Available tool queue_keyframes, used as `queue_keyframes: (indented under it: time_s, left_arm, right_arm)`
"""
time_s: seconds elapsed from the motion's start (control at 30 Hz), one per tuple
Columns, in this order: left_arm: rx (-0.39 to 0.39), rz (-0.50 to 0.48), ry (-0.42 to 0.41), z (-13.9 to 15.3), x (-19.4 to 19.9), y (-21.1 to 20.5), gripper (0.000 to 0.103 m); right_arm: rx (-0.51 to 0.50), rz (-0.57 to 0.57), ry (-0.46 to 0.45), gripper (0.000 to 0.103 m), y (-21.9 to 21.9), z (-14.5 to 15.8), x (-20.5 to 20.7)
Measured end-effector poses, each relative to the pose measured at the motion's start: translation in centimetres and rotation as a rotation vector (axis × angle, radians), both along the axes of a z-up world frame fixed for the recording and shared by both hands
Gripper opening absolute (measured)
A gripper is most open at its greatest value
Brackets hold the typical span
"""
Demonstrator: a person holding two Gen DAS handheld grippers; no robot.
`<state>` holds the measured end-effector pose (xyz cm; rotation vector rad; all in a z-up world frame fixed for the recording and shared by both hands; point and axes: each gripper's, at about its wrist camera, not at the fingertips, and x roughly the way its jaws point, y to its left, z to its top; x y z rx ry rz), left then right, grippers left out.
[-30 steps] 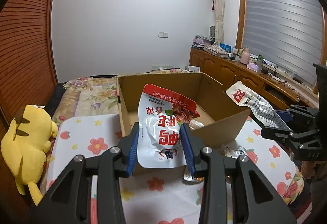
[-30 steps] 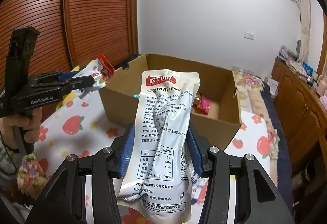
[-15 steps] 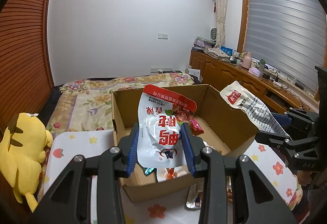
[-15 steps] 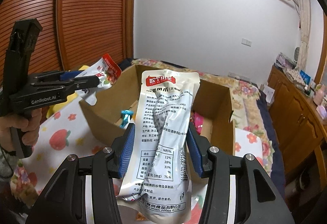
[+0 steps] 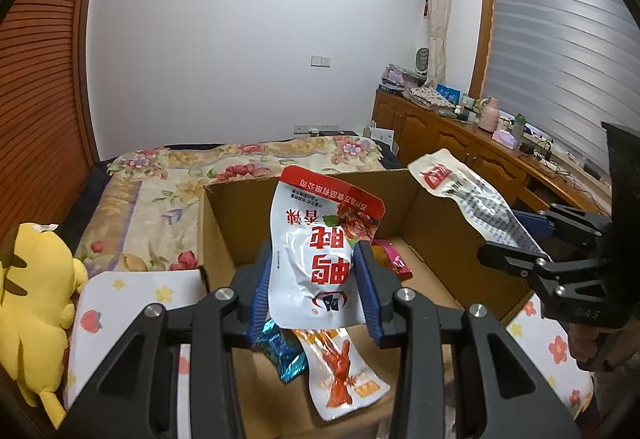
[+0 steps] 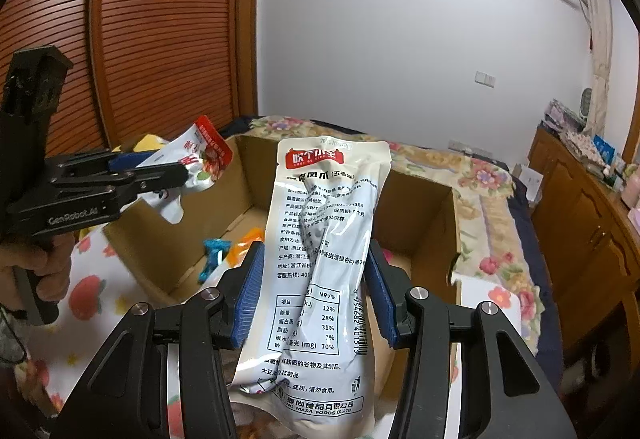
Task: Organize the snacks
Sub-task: 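Lower both bags into the box and open both grippers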
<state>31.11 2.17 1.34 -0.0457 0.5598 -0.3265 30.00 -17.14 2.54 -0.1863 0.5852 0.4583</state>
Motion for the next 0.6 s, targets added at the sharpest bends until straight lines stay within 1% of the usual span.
queue_keyframes:
  time_s: [0.2, 0.47, 0.6]
  left_arm:
    - [0.010, -0.016, 0.026, -0.9, 1.4, -1.0, 0.037]
    - [0.045, -0.037, 0.050, -1.7, 1.9, -2.2, 0.038]
    - [0.059, -0.036, 0.081, -2.2, 2.1, -2.7, 0.038]
  right_arm:
    - [0.002, -0.004, 0.010, 0.049, 0.5, -0.9, 2.8]
    - [-0.019, -0.005, 0.025, 0.050, 0.9, -2.8, 3.4]
    - [-0.029, -0.002, 0.040, 0.051, 1.1, -3.3, 3.7]
